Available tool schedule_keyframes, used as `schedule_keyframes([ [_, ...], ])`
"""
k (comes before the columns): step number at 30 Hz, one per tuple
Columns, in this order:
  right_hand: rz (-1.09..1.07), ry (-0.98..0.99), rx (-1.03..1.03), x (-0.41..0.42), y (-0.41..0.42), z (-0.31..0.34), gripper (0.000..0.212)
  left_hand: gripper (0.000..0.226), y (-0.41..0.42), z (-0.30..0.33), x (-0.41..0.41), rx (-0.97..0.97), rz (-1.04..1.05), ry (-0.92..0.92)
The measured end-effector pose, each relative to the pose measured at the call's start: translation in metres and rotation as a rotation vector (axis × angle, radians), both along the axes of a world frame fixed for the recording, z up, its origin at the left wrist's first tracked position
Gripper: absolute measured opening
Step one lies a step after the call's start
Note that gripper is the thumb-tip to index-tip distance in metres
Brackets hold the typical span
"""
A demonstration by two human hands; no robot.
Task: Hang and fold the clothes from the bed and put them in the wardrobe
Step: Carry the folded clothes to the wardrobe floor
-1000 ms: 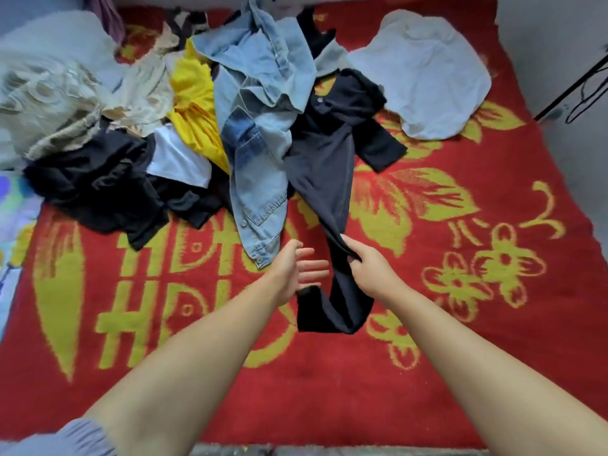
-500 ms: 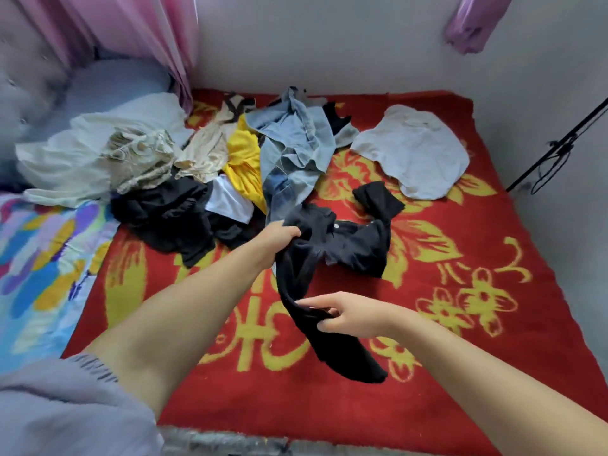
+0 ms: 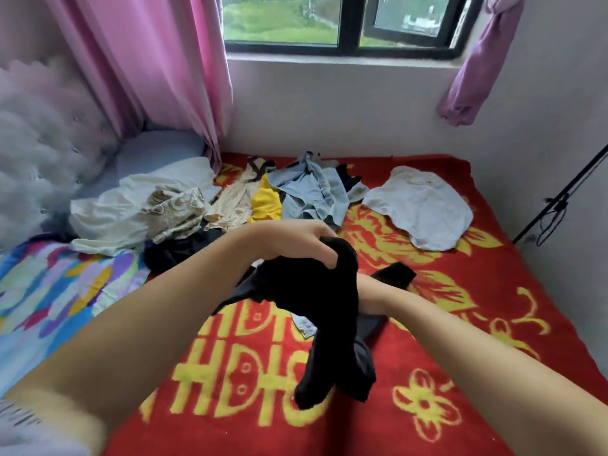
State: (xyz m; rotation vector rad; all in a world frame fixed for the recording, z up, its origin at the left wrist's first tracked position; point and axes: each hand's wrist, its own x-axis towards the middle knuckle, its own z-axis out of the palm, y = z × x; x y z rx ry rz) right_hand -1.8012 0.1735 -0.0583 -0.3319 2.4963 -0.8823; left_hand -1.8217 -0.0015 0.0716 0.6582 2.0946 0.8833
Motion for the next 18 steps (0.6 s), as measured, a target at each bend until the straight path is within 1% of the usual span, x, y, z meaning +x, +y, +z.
schedule_keyframes([
  [1,0.001,-0.018,0.016,-0.002,-0.003,0.0,0.012,0.011,-0.004,0.006,-0.004,-0.001,0.015,0.013],
  [2,-0.005,-0.017,0.021,-0.001,-0.003,0.006,0.01,0.009,-0.01,0.009,-0.009,0.003,0.047,0.024],
  [3,-0.032,-0.015,-0.015,0.0,-0.002,0.013,0.017,0.01,-0.018,0.01,-0.015,0.022,0.095,0.029],
  [4,-0.08,0.004,-0.073,-0.002,-0.001,0.019,0.023,0.016,-0.027,0.01,-0.021,0.045,0.151,0.019],
  [5,-0.153,0.037,-0.123,-0.004,0.001,0.029,0.025,0.02,-0.037,0.007,-0.027,0.064,0.204,-0.003],
  [7,-0.298,0.185,-0.189,-0.006,0.006,0.044,0.026,0.022,-0.057,-0.001,-0.034,0.068,0.268,-0.032],
  [9,-0.391,0.373,-0.181,-0.01,0.01,0.059,0.02,0.022,-0.073,-0.013,-0.035,0.036,0.263,-0.067],
  [11,-0.34,0.514,-0.104,-0.011,0.005,0.074,0.014,0.039,-0.078,-0.027,-0.033,0.017,0.201,-0.167],
  [13,-0.179,0.616,0.024,-0.008,-0.009,0.085,0.01,0.054,-0.066,-0.034,-0.025,0.031,0.115,-0.196],
  [14,-0.112,0.649,0.098,-0.007,-0.017,0.088,0.01,0.051,-0.054,-0.036,-0.019,0.069,0.077,-0.175],
  [15,-0.076,0.673,0.14,-0.006,-0.022,0.089,0.01,0.04,-0.042,-0.04,-0.015,0.11,0.062,-0.132],
  [17,-0.06,0.716,0.119,-0.005,-0.024,0.093,0.009,0.015,-0.021,-0.045,-0.009,0.159,0.114,-0.005],
  [18,-0.066,0.73,0.089,-0.005,-0.019,0.094,0.009,0.007,-0.016,-0.044,-0.008,0.156,0.146,0.065],
])
